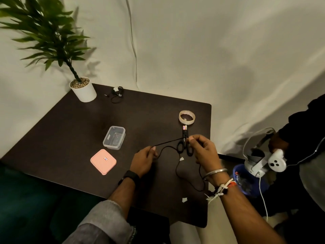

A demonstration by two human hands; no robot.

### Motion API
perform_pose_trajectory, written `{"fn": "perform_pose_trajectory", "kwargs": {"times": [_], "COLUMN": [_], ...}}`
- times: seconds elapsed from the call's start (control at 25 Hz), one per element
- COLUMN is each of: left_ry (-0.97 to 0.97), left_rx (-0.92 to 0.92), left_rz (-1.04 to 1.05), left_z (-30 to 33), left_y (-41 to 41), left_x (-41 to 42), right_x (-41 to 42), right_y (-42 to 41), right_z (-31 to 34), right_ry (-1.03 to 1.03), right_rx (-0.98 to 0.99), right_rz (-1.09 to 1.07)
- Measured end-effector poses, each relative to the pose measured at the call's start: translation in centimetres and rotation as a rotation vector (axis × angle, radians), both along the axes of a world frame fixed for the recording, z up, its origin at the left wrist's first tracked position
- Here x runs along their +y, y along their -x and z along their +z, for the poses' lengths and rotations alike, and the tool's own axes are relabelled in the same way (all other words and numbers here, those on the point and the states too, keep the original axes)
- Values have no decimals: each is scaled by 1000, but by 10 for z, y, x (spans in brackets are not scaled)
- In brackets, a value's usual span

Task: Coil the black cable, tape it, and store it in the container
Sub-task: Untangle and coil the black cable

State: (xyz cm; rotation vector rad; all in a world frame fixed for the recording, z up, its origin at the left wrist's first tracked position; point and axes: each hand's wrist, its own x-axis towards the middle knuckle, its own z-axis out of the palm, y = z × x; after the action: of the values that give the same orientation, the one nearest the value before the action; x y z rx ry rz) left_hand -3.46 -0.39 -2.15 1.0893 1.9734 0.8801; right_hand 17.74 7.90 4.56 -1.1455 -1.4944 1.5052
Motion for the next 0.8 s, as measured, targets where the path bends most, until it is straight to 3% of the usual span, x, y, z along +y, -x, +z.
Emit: {"fn": "perform_pose_trajectory", "kwargs": {"times": [0.2,0.32,0.52,0.72,0.8], "left_ry": [25,-23,-93,-34,-55], "left_rx": [-704,-939,-1020,-782,-821], "left_rz": [228,227,146,151,235], "left_z": [28,39,49,55,55], "left_y": [-22,-34,-41,-49,-46], "left_x": [3,4,3,6,10], "right_x": [-9,-24,-34,-40,-41], "right_y": [20,36,44,45,42], "right_z": [-8,-22,-35,-33,-31], "right_ry": [26,-34,-8,-90,-108], "right_rx": [-111,-221,-361,-410,-414], "right_rz": [111,201,75,96,134]}}
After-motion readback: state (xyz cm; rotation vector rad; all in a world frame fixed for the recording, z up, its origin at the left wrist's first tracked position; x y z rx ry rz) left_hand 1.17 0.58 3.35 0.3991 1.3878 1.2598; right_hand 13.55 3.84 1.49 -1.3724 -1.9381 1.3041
